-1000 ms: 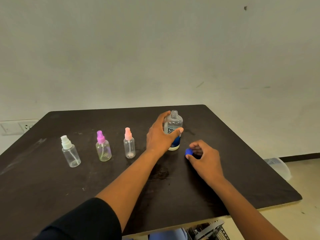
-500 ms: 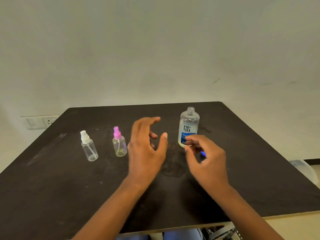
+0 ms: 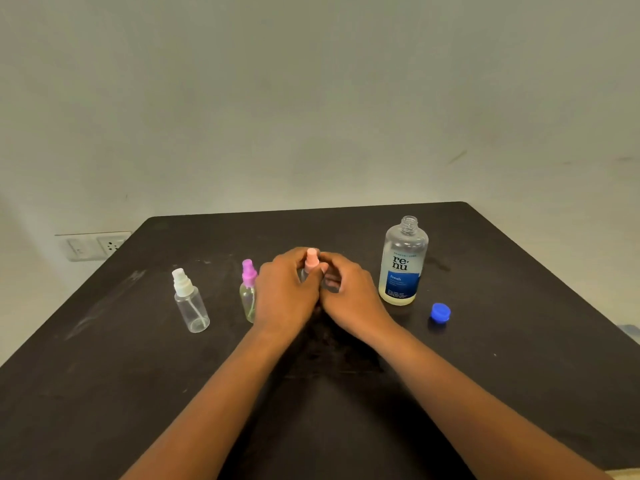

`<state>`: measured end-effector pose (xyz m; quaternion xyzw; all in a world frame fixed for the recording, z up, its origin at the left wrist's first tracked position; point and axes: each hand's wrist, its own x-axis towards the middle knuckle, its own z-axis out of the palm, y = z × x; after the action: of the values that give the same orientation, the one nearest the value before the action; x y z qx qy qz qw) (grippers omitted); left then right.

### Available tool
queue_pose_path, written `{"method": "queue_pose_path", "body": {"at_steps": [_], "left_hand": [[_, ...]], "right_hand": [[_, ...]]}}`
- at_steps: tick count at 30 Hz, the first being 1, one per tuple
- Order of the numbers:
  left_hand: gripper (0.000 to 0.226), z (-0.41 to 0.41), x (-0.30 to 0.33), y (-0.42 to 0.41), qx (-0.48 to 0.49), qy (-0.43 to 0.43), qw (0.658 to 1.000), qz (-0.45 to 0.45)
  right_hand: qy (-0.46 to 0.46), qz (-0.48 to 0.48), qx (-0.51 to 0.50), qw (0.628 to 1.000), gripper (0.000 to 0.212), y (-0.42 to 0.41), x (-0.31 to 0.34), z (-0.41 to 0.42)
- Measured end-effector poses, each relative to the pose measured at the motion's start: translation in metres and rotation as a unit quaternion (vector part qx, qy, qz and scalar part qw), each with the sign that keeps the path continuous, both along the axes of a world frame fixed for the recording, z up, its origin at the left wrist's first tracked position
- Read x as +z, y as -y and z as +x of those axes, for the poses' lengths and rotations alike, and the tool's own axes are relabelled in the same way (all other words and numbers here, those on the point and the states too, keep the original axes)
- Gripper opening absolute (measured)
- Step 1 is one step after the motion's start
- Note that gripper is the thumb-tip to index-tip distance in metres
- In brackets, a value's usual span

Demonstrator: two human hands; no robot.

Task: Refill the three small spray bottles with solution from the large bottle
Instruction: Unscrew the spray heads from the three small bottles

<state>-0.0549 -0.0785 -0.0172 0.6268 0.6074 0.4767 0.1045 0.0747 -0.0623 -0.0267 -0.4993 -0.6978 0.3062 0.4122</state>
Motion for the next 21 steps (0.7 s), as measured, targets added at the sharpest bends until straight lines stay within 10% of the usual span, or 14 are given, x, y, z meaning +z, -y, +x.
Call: {"method": "queue_pose_path", "body": {"at_steps": [8, 21], "left_hand": [[0.016, 0.003, -0.002, -0.023, -0.062, 0.147, 0.986, 0.042], [0.009, 0.009, -0.013, -0.019, -0.076, 0.145, 0.982, 0.097]], "right_hand": [[-0.096, 0.081, -0.023, 0.992, 0.066, -0.008, -0.016, -0.008], [-0.062, 0.175, -0.073, 0.98, 0.055, -0.018, -0.027, -0.002]]}}
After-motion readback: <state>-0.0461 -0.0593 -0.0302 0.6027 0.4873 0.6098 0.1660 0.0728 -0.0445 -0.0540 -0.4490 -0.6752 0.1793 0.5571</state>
